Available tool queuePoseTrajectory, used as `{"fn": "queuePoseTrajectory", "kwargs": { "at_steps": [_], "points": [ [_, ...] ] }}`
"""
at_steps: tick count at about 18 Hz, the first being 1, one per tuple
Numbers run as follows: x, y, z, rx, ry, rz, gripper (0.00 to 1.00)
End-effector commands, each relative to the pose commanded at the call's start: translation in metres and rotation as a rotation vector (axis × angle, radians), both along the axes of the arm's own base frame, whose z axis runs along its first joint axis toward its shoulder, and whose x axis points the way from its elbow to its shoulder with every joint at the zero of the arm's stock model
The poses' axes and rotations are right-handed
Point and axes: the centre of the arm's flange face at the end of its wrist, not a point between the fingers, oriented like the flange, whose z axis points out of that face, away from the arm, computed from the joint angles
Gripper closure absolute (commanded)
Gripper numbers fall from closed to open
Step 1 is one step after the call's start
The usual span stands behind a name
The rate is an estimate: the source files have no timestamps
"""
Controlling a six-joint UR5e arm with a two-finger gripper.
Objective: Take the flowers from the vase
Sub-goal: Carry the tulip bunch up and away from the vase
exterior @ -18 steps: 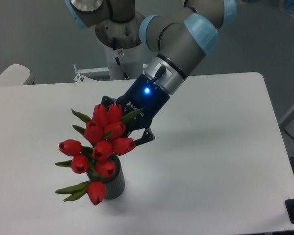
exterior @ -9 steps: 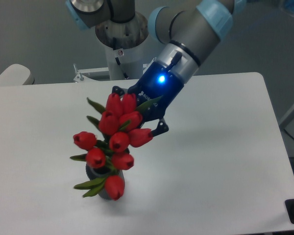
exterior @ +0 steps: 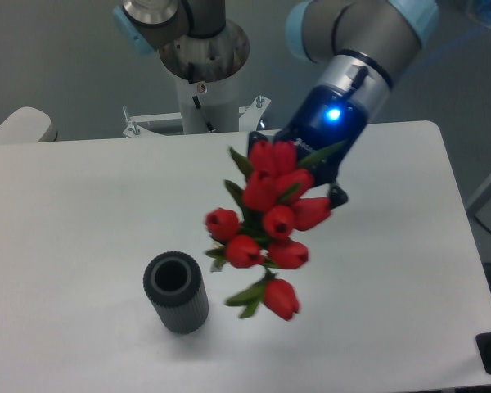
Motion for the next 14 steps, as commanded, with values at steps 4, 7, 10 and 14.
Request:
{"fn": "queuePoseTrajectory", "kwargs": {
  "at_steps": [4,7,10,14],
  "points": [
    [-0.028,-0.031,-0.013,0.0,0.054,0.036,0.69],
    [-0.033,-0.039,-0.016,-0.004,0.068,0.046,0.69],
    [-0.049,-0.059,-0.018,-0.003,0.096,0.072,0.69],
    [-0.051,-0.066,-0.021,-0.003,0.11,0.075,0.69]
  ]
}}
